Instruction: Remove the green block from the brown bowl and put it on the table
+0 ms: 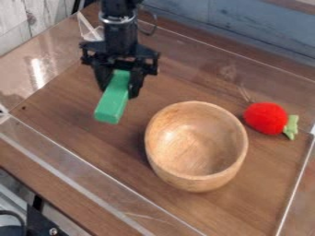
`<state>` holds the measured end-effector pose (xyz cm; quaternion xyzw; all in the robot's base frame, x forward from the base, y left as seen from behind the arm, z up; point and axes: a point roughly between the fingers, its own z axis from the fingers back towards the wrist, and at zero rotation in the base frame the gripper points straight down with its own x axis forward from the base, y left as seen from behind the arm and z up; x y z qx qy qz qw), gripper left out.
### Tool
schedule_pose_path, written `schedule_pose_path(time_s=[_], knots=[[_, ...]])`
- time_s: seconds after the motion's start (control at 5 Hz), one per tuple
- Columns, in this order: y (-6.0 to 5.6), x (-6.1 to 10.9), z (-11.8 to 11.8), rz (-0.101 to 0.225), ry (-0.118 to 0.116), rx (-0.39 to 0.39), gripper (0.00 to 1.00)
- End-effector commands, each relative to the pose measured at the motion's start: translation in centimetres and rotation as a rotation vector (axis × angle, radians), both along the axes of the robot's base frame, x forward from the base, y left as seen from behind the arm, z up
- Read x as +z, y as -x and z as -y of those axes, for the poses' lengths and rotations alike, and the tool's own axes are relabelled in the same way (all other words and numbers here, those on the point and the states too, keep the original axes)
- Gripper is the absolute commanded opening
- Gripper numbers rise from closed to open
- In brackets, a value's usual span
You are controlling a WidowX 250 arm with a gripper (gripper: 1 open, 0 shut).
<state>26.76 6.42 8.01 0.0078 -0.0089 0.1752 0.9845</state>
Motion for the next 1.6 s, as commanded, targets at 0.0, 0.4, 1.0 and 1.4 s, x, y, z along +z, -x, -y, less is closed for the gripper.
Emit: schedule_pose_path(time_s=[0.0,0.4,1.0,1.4], knots=[[-1.3,1.8,1.1,0.042,-0.001,-0.02,0.0],[-1.6,-0.3,0.4,0.04,0.0,0.043,1.0],[-1.1,-0.7,3.4,0.027,0.01,0.063,1.0],[-0.5,-2.7,4.8,0.019,0.009,0.153,1.0]])
